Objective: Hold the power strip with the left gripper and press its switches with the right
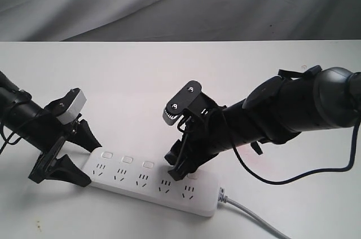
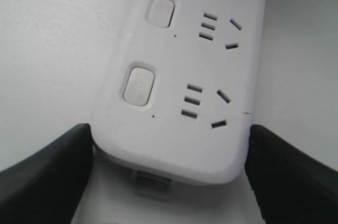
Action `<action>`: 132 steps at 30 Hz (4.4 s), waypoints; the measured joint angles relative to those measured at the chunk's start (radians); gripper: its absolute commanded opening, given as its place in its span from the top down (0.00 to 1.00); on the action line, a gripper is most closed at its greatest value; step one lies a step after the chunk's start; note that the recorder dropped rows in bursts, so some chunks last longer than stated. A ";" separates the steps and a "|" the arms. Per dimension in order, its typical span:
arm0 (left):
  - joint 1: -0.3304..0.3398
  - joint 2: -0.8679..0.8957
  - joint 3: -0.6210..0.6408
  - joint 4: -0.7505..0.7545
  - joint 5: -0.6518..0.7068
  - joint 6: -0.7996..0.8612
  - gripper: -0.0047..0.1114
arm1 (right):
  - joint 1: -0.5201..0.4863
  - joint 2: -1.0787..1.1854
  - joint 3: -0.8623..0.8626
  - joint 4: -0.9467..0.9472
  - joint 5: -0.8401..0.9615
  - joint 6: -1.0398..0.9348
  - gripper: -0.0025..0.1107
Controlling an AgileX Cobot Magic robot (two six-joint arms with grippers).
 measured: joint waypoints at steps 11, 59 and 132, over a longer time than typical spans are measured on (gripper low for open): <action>0.000 0.000 0.000 0.000 0.000 0.000 0.41 | 0.000 0.000 0.000 -0.013 0.036 0.000 0.48; 0.000 0.000 0.000 0.000 0.000 0.002 0.41 | -0.037 -0.160 0.136 -0.076 -0.002 0.035 0.48; 0.000 0.000 0.000 0.000 0.000 0.002 0.41 | -0.039 -0.418 0.148 -0.022 -0.192 0.017 0.48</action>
